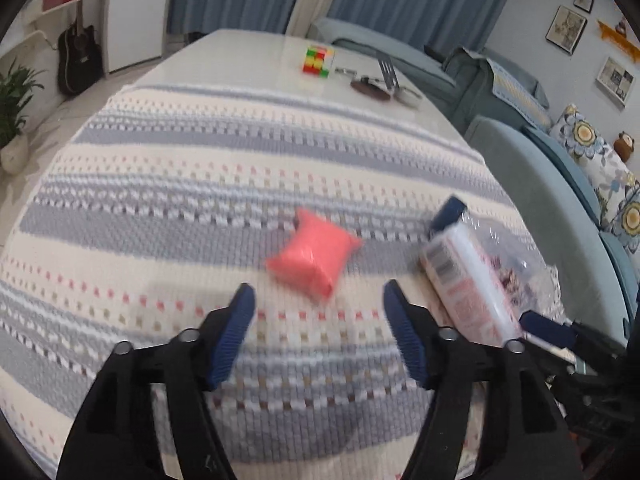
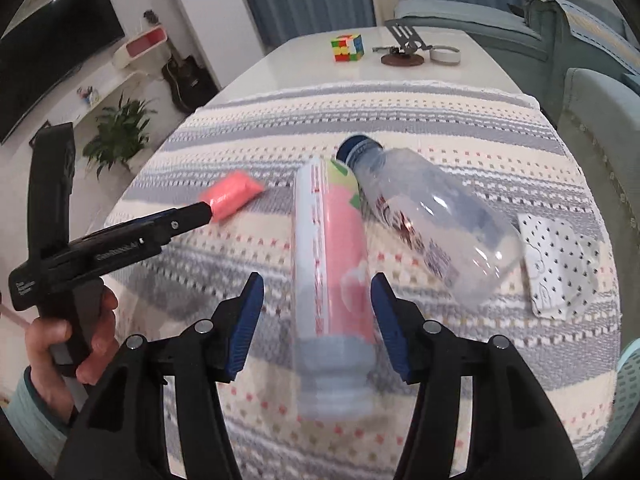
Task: Collect trash
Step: 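Grasp the pink packet with the left tool while the right tool grasps the pink bottle, then carry the pink packet and pink bottle over the basket and release both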
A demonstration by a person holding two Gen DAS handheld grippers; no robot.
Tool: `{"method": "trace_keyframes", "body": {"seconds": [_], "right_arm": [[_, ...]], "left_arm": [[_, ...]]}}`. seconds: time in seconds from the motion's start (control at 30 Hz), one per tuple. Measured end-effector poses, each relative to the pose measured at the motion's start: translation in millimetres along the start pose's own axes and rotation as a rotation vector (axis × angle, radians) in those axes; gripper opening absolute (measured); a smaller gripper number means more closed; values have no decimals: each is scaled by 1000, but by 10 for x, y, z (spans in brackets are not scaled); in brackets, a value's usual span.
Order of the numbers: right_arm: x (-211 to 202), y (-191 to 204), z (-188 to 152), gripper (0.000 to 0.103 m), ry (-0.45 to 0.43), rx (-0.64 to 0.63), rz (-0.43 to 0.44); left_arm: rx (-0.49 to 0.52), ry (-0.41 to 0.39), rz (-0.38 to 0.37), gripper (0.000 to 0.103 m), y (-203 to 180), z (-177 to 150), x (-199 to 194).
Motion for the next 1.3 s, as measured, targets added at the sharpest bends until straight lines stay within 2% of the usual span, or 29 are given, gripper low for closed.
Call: {"method": "trace_keyframes", "body": {"seconds": [0.07,0.2,0.5,0.57,0.67,0.7,0.73,0.77,0.83,1.0,1.07,1.17,1.3], "right_arm": [[44,-4,34,52,-20,3,-25],[170,-13,41,52,-28,18,-62],[383,-53,43,52,-1,64,-66],[369,-65,36,52,-12,71,-65],[393,-94,33,52,-8,83,-68],[401,-89,33,52,-6,80,-72],[400,-82,32,48,-8,76,-79],[386,-65,34,47,-16,68,-84],[360,-50,38,45,-32,60,-113],[289,-56,32,45,-58,62,-99],[224,-40,-5,45,-67,64,-74],[143,11,-114,45,-59,67,-38],[-231,112,-251,45,-107,61,-29]], "left_arm": [[37,-24,15,77,-15,120,36],[124,43,30,78,-73,172,316],[129,32,126,76,-103,285,499],[124,27,154,73,-96,303,507],[105,12,182,55,-63,332,500],[103,9,186,53,-57,331,495],[104,5,188,46,-44,305,468],[117,3,179,40,-68,300,466],[136,-2,182,37,-104,281,456],[120,-37,145,35,-100,234,339],[98,-31,83,35,-107,138,227],[95,-49,31,35,-170,-31,-5],[113,-77,-3,35,-333,-183,-331]]}}
Point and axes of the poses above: each gripper's, at about its wrist camera, not at the fingertips, and x roughly the way its jaws point, y to its left, z to its top, the point moved 8 cm from there along x, roughly the way its jaws point, and after that the axes turned 13 degrees about y, right-handed, at the moved point
